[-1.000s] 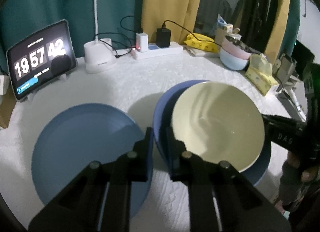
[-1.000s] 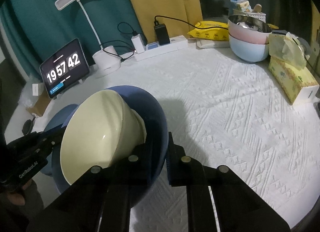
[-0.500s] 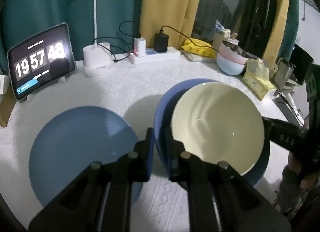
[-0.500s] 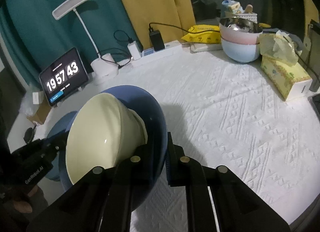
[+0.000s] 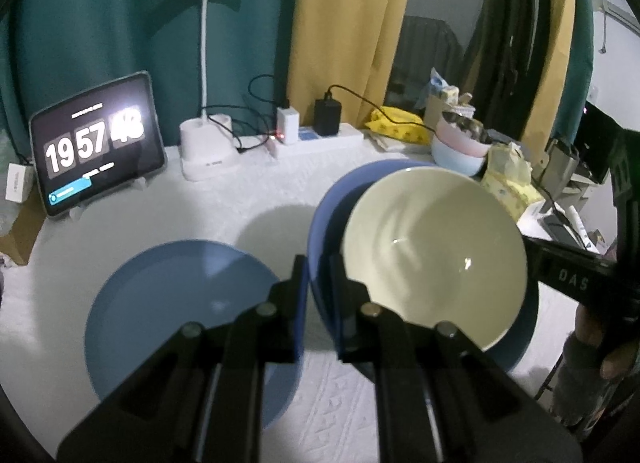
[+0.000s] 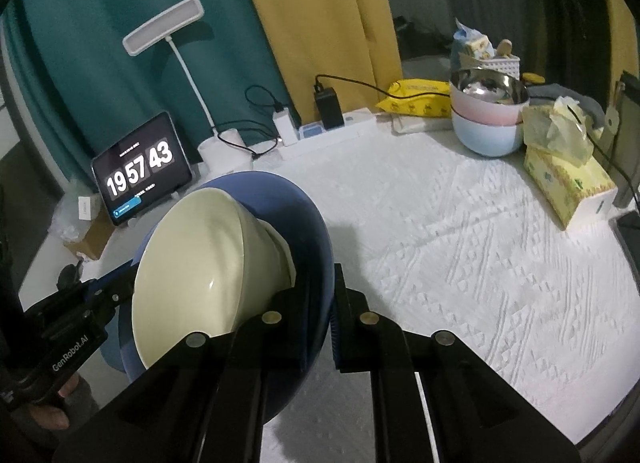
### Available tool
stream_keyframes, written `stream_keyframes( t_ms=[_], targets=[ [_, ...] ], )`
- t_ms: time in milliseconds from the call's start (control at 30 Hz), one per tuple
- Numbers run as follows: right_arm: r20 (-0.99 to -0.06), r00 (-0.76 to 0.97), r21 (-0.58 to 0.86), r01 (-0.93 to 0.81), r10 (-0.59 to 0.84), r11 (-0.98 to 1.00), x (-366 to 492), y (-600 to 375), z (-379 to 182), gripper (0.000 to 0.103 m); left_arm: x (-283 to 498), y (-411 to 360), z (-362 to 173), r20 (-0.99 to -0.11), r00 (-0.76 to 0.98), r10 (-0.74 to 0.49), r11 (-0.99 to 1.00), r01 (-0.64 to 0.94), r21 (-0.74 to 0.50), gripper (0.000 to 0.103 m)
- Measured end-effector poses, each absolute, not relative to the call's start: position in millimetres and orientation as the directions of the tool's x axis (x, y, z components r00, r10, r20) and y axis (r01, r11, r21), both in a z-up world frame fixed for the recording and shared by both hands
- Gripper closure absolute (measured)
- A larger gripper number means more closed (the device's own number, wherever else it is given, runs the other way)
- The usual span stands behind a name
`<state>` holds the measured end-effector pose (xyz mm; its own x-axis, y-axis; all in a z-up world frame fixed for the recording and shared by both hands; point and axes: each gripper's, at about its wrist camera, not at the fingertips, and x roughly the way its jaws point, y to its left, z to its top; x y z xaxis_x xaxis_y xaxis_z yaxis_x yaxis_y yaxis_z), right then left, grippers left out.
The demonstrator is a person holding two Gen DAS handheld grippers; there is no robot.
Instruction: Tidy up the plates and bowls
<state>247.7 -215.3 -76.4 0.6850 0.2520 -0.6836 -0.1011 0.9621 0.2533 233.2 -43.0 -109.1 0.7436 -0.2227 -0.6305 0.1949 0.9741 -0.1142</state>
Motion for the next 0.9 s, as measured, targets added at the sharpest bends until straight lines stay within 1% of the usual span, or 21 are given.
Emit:
stream_keyframes(
  t_ms=[467,900],
  targets=[
    [-0.662,0.689,0.245,-0.173,0.295,0.954,259,-167,-57,0.093,222,4,-93,-0.582,0.793,-0.18,0.983,0.131,-0.126,0.094],
    [-0.671,0.668,0.231,-0.225,0.322,0.947,273,-118,-60,0.093,220,51,-94,-0.573,0.807,-0.142,0.987,0.071,-0.144,0.094]
  ],
)
